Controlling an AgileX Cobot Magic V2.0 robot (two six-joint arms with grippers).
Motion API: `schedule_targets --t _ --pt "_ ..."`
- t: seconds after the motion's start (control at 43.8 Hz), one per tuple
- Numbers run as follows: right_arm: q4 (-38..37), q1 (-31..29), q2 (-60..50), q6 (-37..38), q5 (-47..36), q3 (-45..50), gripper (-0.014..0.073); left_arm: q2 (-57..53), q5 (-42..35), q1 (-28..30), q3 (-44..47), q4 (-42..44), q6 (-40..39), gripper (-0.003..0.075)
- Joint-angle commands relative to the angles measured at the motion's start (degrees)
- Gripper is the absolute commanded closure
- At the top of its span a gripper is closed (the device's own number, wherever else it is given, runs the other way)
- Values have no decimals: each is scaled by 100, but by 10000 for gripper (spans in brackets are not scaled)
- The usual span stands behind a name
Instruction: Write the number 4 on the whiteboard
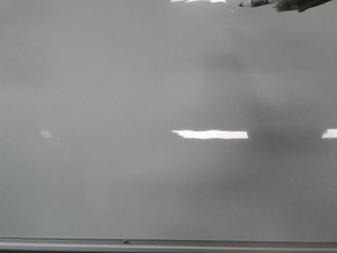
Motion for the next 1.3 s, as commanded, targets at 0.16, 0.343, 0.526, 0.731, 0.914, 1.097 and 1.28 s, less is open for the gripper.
schedule_targets --t 0.16,0.343,0.526,0.731,0.914,1.097,1.28 --pt "25 -32 507 -30 -670 -704 662 -69 -372 22 -140 -67 -51 280" --pt "-167 -32 762 -30 -753 -784 662 -69 -382 22 -140 -67 -51 280" --pt "-178 13 987 -30 -669 -784 662 -69 -404 22 -140 -67 -51 280" --pt "-180 429 1301 -285 -342 -784 662 -69 -404 22 -140 -67 -51 280" --pt "-228 473 1358 -312 -331 -784 662 -69 -404 22 -140 -67 -51 280" --pt "-341 299 1338 -312 -21 -784 662 -69 -404 22 -140 -67 -51 280" --pt "-445 -294 1237 -312 517 -784 662 -69 -404 22 -140 -67 -51 280"
